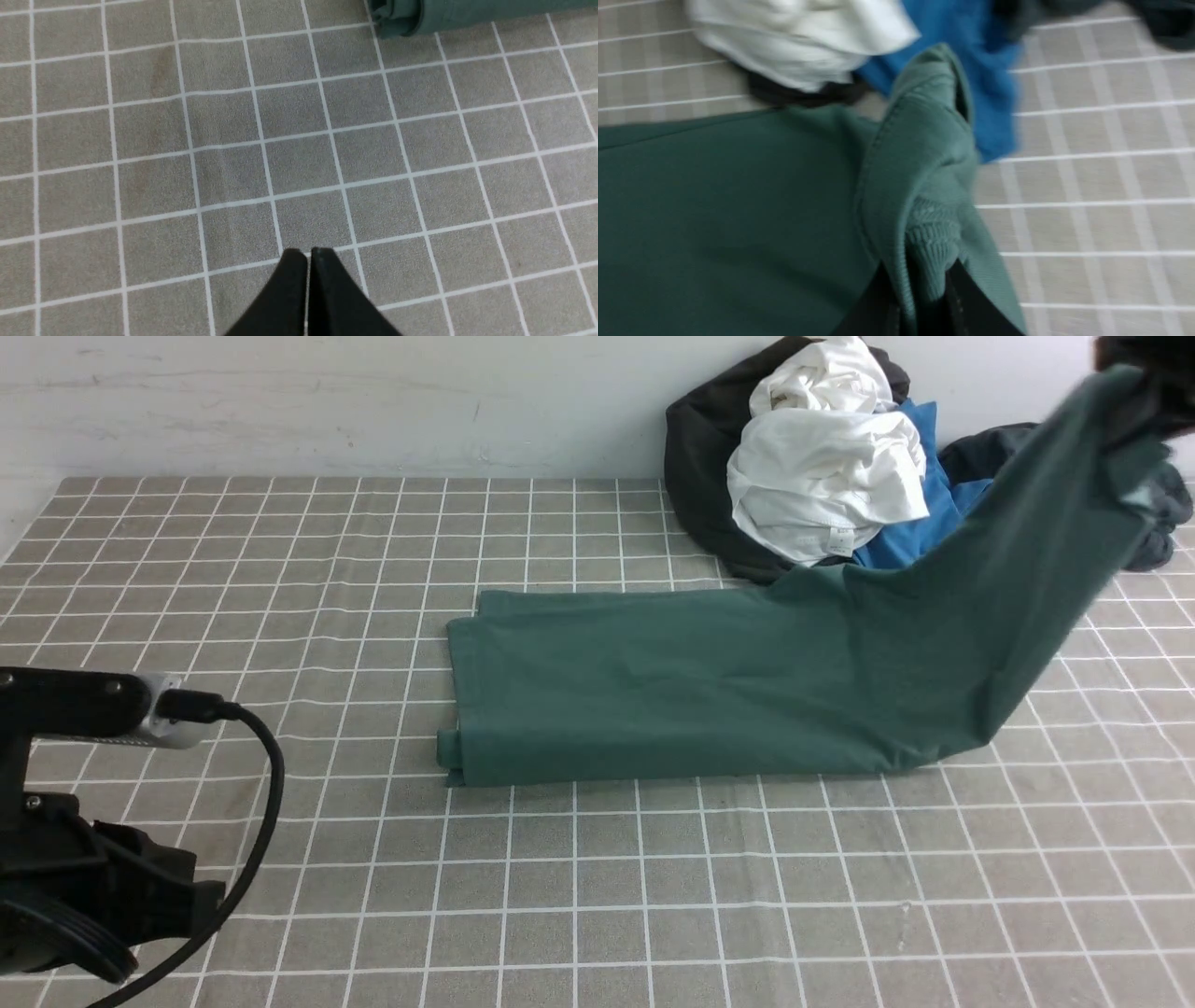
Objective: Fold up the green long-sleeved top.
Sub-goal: Use the right arm to drag the right edge of the fabric to the left and folds it over the left edge
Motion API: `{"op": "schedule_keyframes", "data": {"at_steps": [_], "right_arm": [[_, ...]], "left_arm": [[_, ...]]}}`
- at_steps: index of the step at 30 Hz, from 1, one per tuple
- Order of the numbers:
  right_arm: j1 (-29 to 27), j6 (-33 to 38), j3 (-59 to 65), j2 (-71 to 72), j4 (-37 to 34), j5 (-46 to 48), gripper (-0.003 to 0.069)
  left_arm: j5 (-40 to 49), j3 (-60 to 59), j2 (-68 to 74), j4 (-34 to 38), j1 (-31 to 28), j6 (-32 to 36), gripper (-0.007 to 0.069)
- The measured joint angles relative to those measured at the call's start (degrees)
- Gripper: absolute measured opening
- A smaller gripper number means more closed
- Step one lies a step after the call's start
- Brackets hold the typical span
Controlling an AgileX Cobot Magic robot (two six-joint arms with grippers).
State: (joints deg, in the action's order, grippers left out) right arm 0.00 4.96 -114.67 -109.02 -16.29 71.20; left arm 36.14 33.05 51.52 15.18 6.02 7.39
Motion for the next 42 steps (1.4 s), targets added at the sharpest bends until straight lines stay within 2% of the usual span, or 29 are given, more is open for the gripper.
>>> {"op": "schedule_keyframes", "data": {"at_steps": [1, 2, 7, 10, 13, 17, 20, 21, 23, 24, 26, 29, 31, 33, 35, 38, 39, 41, 42], "right_arm": [[3.44, 0.46, 0.00, -0.50, -3.00, -1.40, 0.0048], [4.03, 0.46, 0.00, -0.62, -3.46, -1.67, 0.0048], [18.90, 5.49, 0.10, -6.98, -12.62, -12.75, 0.0048], [26.64, 9.03, 0.10, -13.02, -14.88, -20.65, 0.0048], [30.79, 9.84, 0.22, -17.95, -15.26, -27.31, 0.0048], [33.54, 9.95, 0.27, -21.45, -15.33, -33.02, 0.0065], [34.19, 10.06, 0.18, -22.01, -15.48, -36.33, 0.0146], [34.19, 10.06, 0.13, -22.01, -15.48, -36.43, 0.0153], [33.93, 10.12, -1.17, -21.74, -14.47, -36.96, 0.0259], [33.84, 10.12, -1.46, -21.74, -14.16, -36.96, 0.0266], [33.29, 10.17, -3.27, -21.55, -12.18, -36.02, 0.0339], [32.55, 10.17, -3.90, -21.19, -10.83, -34.29, 0.0360], [32.37, 10.17, -4.03, -21.28, -10.55, -33.25, 0.0356], [32.43, 10.17, -4.05, -22.55, -10.27, -30.11, 0.0320], [32.82, 10.17, -4.05, -24.30, -10.84, -28.18, 0.0279], [34.16, 10.49, -4.05, -28.23, -13.57, -26.25, 0.0179], [34.16, 10.63, -4.05, -28.50, -13.73, -26.25, 0.0173], [35.82, 13.23, -4.05, -31.32, -15.34, -26.91, 0.0103], [35.92, 13.23, -4.05, -31.46, -15.46, -27.02, 0.0099]], "left_arm": [[-0.42, 0.00, 0.00, 0.53, 0.00, 0.00, -0.0008], [-0.50, 0.00, 0.00, 0.60, 0.00, 0.00, -0.0008], [-0.57, 0.00, 0.00, 1.29, 0.00, 0.00, -0.0008], [-0.57, 0.00, 0.00, 1.40, 0.00, 0.00, -0.0008], [-0.46, 0.00, 0.00, 1.40, 0.00, 0.00, -0.0008], [-0.33, 0.00, 0.00, 1.40, 0.00, 0.00, -0.0008], [-0.25, 0.00, 0.00, 1.40, 0.00, 0.00, -0.0008], [-0.25, 0.00, 0.00, 1.40, 0.00, 0.00, -0.0008], [-0.20, 0.00, 0.00, 1.40, 0.00, 0.05, -0.0008], [-0.19, 0.00, 0.00, 1.40, 0.00, 0.05, -0.0008], [-0.02, 0.00, 0.00, 1.54, 0.00, 0.05, -0.0008], [0.15, 0.00, 0.00, 1.98, 0.00, 0.05, -0.0008], [0.20, 0.00, 0.00, 2.35, 0.00, 0.05, -0.0008], [0.25, 0.00, 0.00, 2.58, 0.00, 0.05, -0.0008], [0.31, 0.00, 0.00, 2.59, 0.00, 0.05, -0.0008], [0.95, 0.00, 0.00, 2.64, 0.00, 0.05, -0.0008], [0.96, 0.00, 0.00, 2.64, 0.00, 0.05, -0.0008], [1.18, 0.00, 0.00, 2.64, 0.00, 0.05, -0.0008], [1.18, 0.00, 0.00, 2.64, 0.00, 0.05, -0.0008]]}}
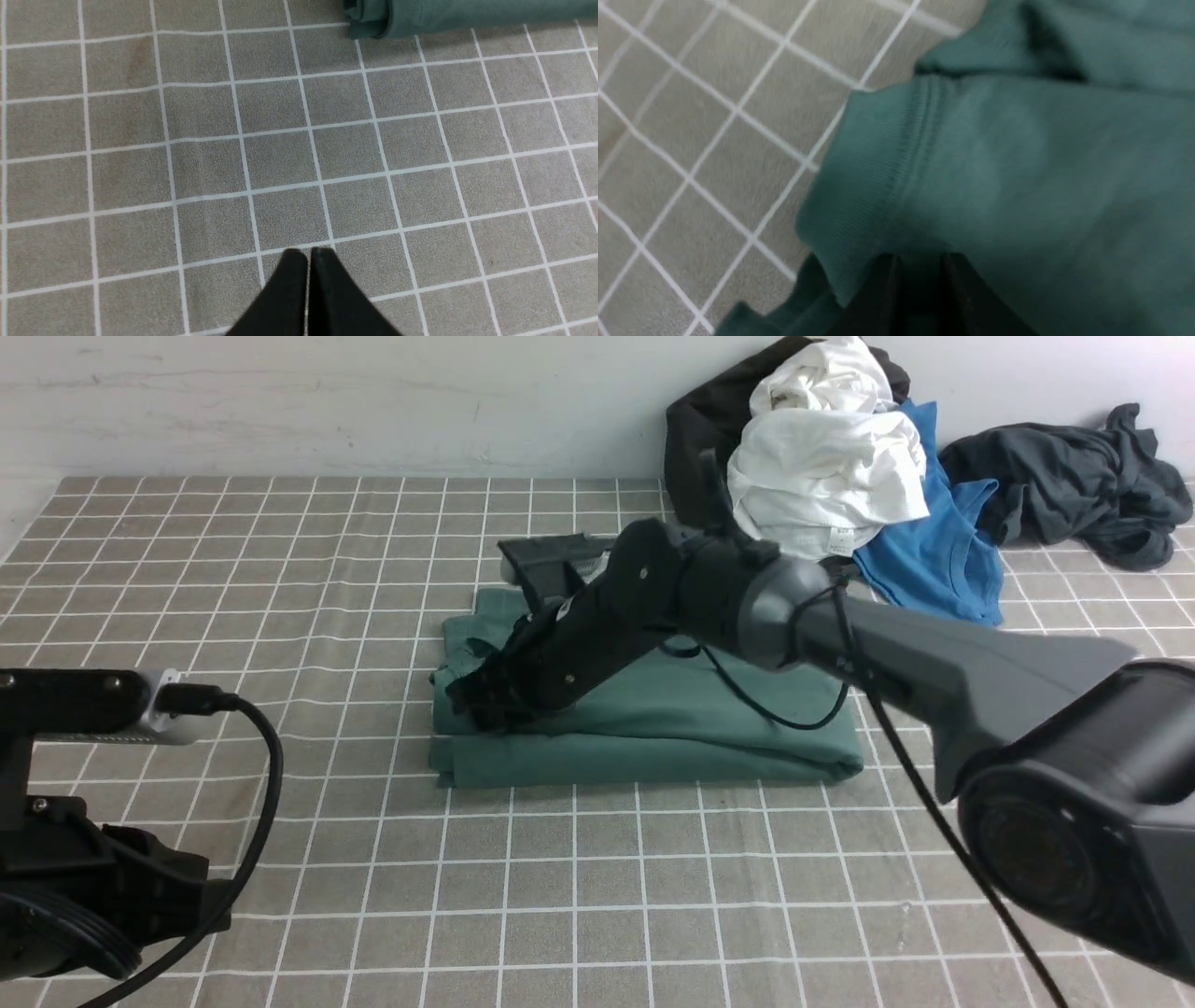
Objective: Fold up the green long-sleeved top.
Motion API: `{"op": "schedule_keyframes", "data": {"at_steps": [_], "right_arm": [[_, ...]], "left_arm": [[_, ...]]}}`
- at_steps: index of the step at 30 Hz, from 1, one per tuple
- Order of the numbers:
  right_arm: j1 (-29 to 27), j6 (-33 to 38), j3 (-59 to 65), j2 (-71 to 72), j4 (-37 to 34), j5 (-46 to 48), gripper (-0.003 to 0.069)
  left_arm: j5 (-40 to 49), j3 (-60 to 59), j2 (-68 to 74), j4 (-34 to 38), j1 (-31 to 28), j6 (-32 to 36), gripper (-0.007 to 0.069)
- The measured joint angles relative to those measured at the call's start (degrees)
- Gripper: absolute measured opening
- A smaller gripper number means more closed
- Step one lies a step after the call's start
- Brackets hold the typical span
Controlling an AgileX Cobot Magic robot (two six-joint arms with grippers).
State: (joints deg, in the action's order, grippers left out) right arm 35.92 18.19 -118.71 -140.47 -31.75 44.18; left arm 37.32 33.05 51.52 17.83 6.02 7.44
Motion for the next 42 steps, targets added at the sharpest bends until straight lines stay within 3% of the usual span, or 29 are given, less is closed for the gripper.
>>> {"op": "schedule_keyframes", "data": {"at_steps": [4, 7, 14, 17, 18, 25, 29, 34, 35, 36, 38, 39, 41, 42], "right_arm": [[0.82, 3.74, -3.24, -0.33, -2.57, -0.66, 0.0041], [0.75, 5.51, -11.37, 1.70, -2.74, 1.97, 0.0031], [0.13, 6.70, -24.71, 14.69, 10.00, 16.81, 0.0028], [-0.98, 6.13, -24.00, 20.76, 13.04, 18.89, 0.0028], [-2.78, 5.38, -21.91, 26.48, 14.89, 19.63, 0.0028], [-12.80, 7.21, -5.24, 45.87, 26.03, 18.20, 0.0028], [-18.83, 6.14, 7.21, 55.74, 31.21, 11.44, 0.0028], [-21.43, 3.89, 24.68, 68.03, 31.74, -1.31, 0.0028], [-21.43, 3.55, 35.03, 73.96, 31.74, -9.92, 0.0028], [-21.43, 3.55, 35.03, 74.64, 31.74, -9.92, 0.0028], [-21.43, 3.11, 51.74, 83.65, 31.74, -25.90, 0.0028], [-21.43, 3.05, 51.74, 84.28, 31.74, -25.90, 0.0028], [-21.43, 2.39, 66.28, 91.99, 31.74, -42.70, 0.0028], [-21.43, 2.30, 68.47, 92.55, 31.74, -45.43, 0.0028]], "left_arm": [[0.20, 0.00, -0.22, 0.00, 0.00, 1.20, -0.0008], [3.76, 1.51, -3.46, 1.19, 0.00, 7.71, -0.0008], [-1.85, -0.40, -22.95, 9.62, 0.00, 28.25, -0.0008], [-4.73, -3.59, -28.13, 10.94, 0.00, 34.14, -0.0008], [-7.40, -7.04, -32.67, 12.31, 0.00, 39.07, -0.0008], [-20.79, -19.40, -43.91, 18.82, 0.00, 46.06, -0.0008], [-26.25, -23.27, -45.84, 20.16, 0.00, 46.46, -0.0008], [-26.97, -25.09, -45.84, 20.75, 0.00, 46.46, -0.0008], [-26.49, -25.34, -45.84, 21.64, 0.00, 46.15, -0.0008], [-26.43, -25.34, -45.84, 21.78, 0.00, 46.15, -0.0008], [-25.52, -25.34, -45.84, 24.01, 0.00, 45.94, -0.0008], [-25.44, -25.34, -45.84, 24.37, 0.00, 45.94, -0.0008], [-25.31, -25.34, -45.84, 26.84, 0.00, 45.94, -0.0008], [-25.31, -25.34, -45.84, 26.84, 0.00, 45.94, -0.0008]]}}
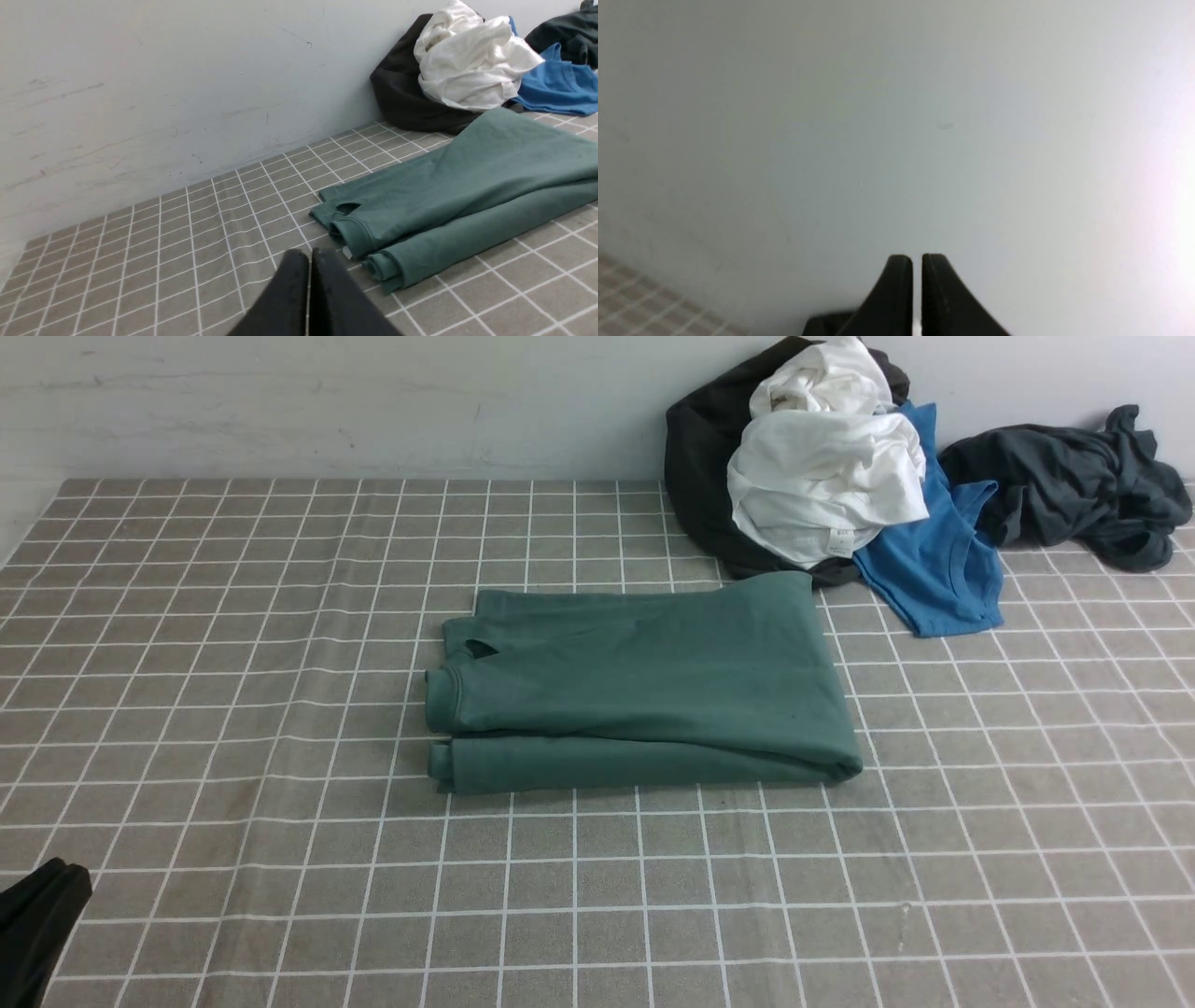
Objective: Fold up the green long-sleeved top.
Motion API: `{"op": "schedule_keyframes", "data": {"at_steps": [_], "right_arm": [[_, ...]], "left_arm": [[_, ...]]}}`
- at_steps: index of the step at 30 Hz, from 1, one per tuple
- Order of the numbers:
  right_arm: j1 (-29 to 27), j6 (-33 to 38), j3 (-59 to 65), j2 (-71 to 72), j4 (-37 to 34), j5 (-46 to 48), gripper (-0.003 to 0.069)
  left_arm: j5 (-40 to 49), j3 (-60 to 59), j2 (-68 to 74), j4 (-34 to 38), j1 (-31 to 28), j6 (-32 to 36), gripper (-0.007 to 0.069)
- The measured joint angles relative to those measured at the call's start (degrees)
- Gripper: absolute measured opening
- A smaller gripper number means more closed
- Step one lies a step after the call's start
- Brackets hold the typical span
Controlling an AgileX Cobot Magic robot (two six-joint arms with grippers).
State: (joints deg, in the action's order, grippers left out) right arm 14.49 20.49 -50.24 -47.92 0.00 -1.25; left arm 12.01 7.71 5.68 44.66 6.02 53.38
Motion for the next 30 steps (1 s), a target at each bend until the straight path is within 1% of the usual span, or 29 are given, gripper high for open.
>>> {"op": "schedule_keyframes", "data": {"at_steps": [1, 5, 6, 7, 8, 10, 13, 17, 22, 24, 27, 28, 30], "right_arm": [[0.00, -0.21, 7.23, 4.28, 0.00, -10.10, 0.0028], [0.00, -0.21, 21.94, 12.23, 0.00, -35.57, 0.0028], [0.00, -0.21, 22.93, 12.55, -0.33, -36.68, 0.0028], [0.00, -0.21, 25.77, 14.76, -0.95, -43.37, 0.0028], [0.00, -0.21, 27.40, 15.72, -1.55, -45.73, 0.0028], [0.00, -0.21, 30.11, 17.68, -3.33, -47.39, 0.0028], [0.00, -0.26, 33.02, 19.06, -4.93, -47.46, 0.0028], [0.00, -0.26, 35.63, 19.36, -5.12, -47.17, 0.0028], [0.00, -0.26, 35.89, 19.36, -5.43, -46.30, 0.0028], [0.00, -0.26, 35.94, 19.36, -8.15, -46.42, 0.0028], [0.00, -0.26, 36.32, 19.83, -10.25, -46.35, 0.0028], [0.00, -0.26, 37.62, 22.10, -11.70, -45.98, 0.0028], [-0.32, -0.26, 40.30, 26.33, -12.31, -45.98, 0.0028]], "left_arm": [[0.00, 0.00, 0.00, 1.40, 0.00, 0.00, -0.0008], [0.00, 0.00, 0.00, 4.30, 0.00, 0.00, -0.0008], [0.00, 0.00, 0.00, 4.45, 0.00, 0.00, -0.0008], [0.00, 0.00, 0.00, 5.56, 0.00, 0.00, -0.0008], [0.00, 0.00, 0.00, 6.01, 0.00, 0.00, -0.0008], [0.00, 0.00, 0.00, 7.25, 0.00, 0.00, -0.0008], [0.00, 0.00, 0.00, 9.04, 0.00, 0.00, -0.0008], [-0.05, 0.00, 0.00, 11.87, 0.00, 0.00, -0.0008], [-0.11, 0.00, 0.00, 15.28, 0.00, 0.00, -0.0008], [-0.16, 0.00, 0.00, 17.23, 0.00, -0.07, -0.0008], [-0.24, 0.00, 0.00, 18.70, 0.00, -0.13, -0.0008], [-0.24, 0.00, 0.00, 20.03, 0.00, -0.19, -0.0008], [-0.36, 0.00, 0.00, 21.42, 0.00, -0.24, -0.0008]]}}
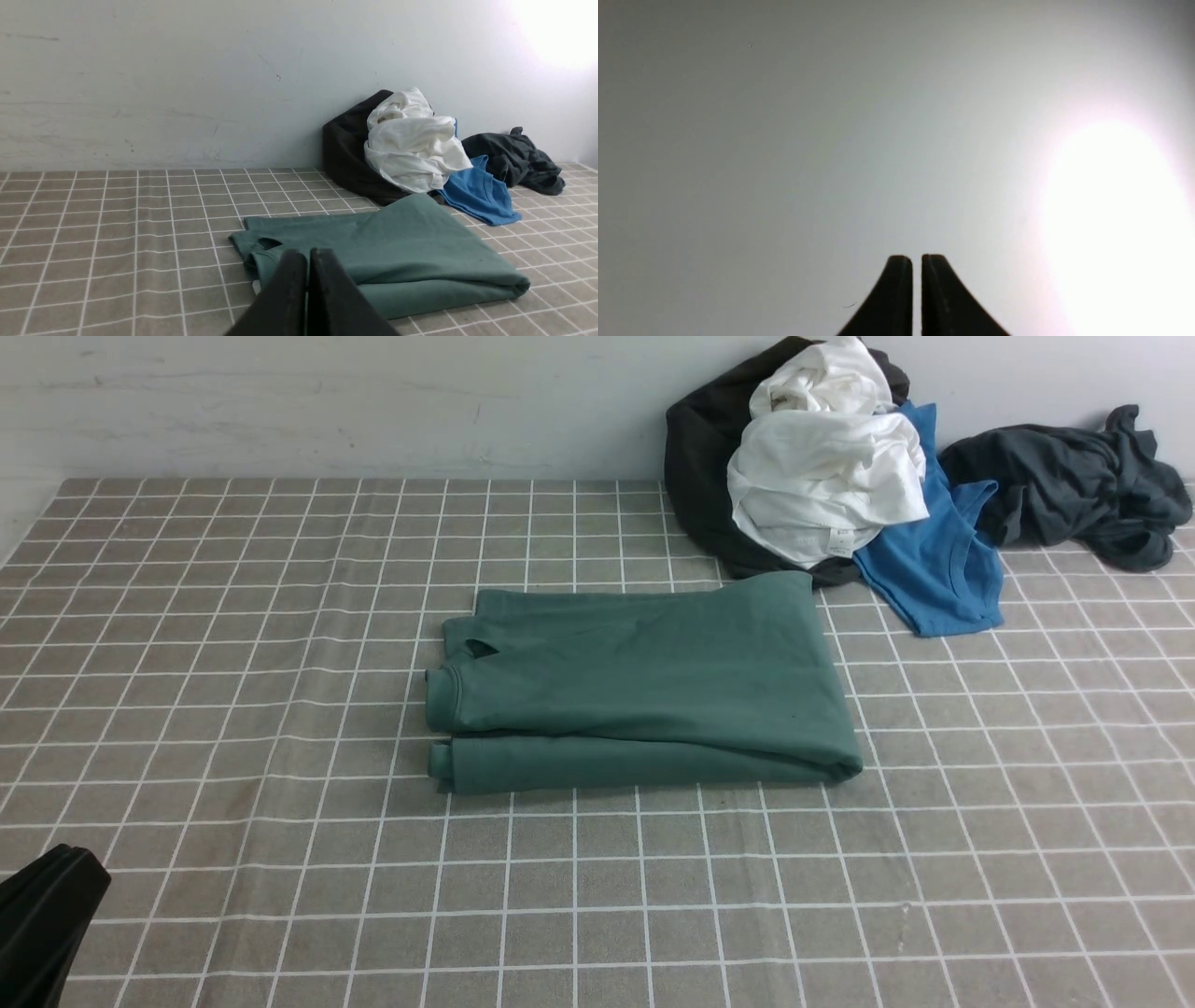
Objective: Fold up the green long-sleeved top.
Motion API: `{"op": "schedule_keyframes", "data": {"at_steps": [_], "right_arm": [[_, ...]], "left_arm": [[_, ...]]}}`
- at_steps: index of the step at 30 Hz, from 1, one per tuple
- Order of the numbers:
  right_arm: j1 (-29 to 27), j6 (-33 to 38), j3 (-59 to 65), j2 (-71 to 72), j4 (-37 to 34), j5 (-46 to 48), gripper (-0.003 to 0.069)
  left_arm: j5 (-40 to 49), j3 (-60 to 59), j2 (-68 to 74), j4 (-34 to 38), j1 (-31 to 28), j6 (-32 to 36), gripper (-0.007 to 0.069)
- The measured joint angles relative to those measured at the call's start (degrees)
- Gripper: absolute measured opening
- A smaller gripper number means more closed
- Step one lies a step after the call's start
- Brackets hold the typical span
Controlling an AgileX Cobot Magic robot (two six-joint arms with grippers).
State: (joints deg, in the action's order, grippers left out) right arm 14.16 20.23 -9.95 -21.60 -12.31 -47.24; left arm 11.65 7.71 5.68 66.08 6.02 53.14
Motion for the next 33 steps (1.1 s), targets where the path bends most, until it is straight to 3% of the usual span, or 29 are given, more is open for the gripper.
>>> {"op": "schedule_keyframes", "data": {"at_steps": [8, 12, 17, 26, 33], "right_arm": [[-3.10, -0.12, 11.12, 20.17, -0.77, 3.17, 0.0028], [-5.88, -0.12, 11.38, 22.22, -0.66, 12.11, 0.0028], [-7.00, -0.12, 11.45, 22.22, -0.26, 30.69, 0.0028], [-8.24, -0.16, 11.47, 22.22, 7.04, 63.40, 0.0028], [-8.24, -3.88, 11.35, 22.22, 6.13, 67.98, 0.0028]], "left_arm": [[-0.12, 0.00, 0.00, 5.09, 0.00, 0.00, -0.0008], [-0.43, -0.07, 0.00, 8.24, 0.00, -0.12, -0.0008], [-0.72, -0.20, 0.00, 11.77, 0.00, -0.12, -0.0008], [-1.24, -0.25, 0.00, 13.09, 0.00, -0.12, -0.0008], [-1.28, -0.25, 0.00, 13.10, 0.00, -0.12, -0.0008]]}}
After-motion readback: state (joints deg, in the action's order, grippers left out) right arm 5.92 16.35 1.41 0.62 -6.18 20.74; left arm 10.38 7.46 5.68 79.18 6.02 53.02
